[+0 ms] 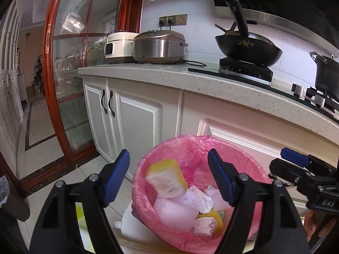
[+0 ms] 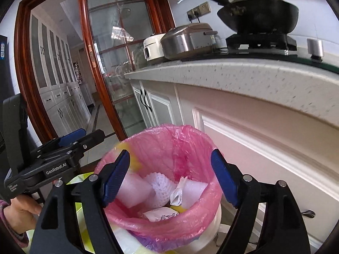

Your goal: Collect trash

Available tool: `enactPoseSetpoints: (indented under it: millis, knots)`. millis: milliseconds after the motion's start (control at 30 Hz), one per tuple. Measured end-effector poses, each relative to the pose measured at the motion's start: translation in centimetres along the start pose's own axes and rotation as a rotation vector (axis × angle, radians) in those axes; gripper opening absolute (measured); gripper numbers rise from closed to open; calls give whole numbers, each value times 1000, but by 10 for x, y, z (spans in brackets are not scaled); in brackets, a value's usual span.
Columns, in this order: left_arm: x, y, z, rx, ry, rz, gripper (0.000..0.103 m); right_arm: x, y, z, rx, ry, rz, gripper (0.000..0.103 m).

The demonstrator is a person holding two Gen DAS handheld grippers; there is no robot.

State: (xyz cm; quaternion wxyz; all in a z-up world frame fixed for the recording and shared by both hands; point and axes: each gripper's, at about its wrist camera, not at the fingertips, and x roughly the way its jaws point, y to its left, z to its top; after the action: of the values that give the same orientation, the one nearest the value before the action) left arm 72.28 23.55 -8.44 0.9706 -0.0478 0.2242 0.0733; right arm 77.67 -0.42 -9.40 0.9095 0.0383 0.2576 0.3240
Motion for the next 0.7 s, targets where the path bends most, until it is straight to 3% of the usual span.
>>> enactPoseSetpoints:
  millis: [100, 200, 267, 433, 700]
  knots:
    - [-23, -2, 7, -5, -18, 9, 78, -22, 6, 4, -14, -10, -14, 75]
    - [-61, -7, 17, -16, -62, 28, 93, -52, 19, 9, -40, -15, -39, 75]
    - [-88, -12, 24, -10, -86, 37, 97, -78, 31, 12, -66, -10, -70, 75]
    - [-174, -29, 38, 36, -124, 59, 98, -155, 67, 15, -107, -2, -145, 85]
    - [-312, -53, 21, 28, -204, 50, 98, -276, 101, 0, -51, -46, -187, 85]
